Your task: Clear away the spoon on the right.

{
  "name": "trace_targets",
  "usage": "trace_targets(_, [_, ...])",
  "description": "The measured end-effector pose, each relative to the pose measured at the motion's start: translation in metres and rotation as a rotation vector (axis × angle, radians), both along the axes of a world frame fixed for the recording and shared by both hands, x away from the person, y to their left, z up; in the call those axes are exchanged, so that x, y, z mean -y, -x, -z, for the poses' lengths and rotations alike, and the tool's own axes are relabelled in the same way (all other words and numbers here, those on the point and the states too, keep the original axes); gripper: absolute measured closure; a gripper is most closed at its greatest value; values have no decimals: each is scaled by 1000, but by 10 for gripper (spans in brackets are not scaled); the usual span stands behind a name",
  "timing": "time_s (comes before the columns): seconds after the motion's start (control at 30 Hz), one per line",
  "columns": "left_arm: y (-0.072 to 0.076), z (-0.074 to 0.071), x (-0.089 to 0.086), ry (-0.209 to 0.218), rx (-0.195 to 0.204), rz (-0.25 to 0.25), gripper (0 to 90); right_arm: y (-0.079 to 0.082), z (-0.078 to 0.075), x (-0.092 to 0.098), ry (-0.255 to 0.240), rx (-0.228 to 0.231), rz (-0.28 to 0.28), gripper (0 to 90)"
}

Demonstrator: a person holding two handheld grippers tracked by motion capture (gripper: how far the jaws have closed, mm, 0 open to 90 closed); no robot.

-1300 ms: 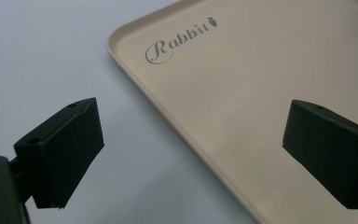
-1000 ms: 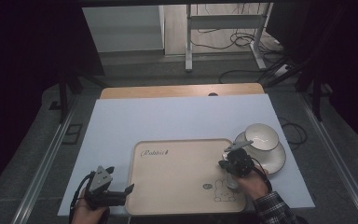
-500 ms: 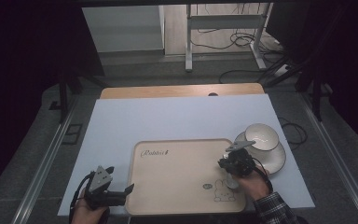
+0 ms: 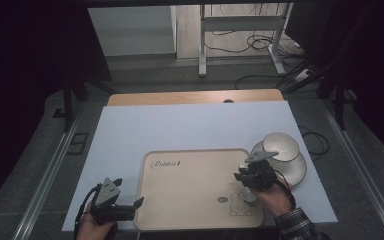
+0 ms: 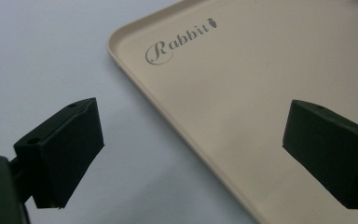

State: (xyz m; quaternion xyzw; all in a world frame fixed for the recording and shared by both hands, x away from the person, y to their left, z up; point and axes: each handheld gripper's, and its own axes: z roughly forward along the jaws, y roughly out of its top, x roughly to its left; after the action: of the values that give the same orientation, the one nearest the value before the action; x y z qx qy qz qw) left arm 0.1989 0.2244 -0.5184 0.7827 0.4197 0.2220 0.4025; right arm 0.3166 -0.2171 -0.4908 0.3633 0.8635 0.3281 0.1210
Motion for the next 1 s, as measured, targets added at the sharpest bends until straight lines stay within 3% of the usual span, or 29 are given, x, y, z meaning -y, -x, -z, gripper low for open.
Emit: trace_targets(1.0, [0,0,0,0,-2,0,46,17,-19,14,-11,49,7,440])
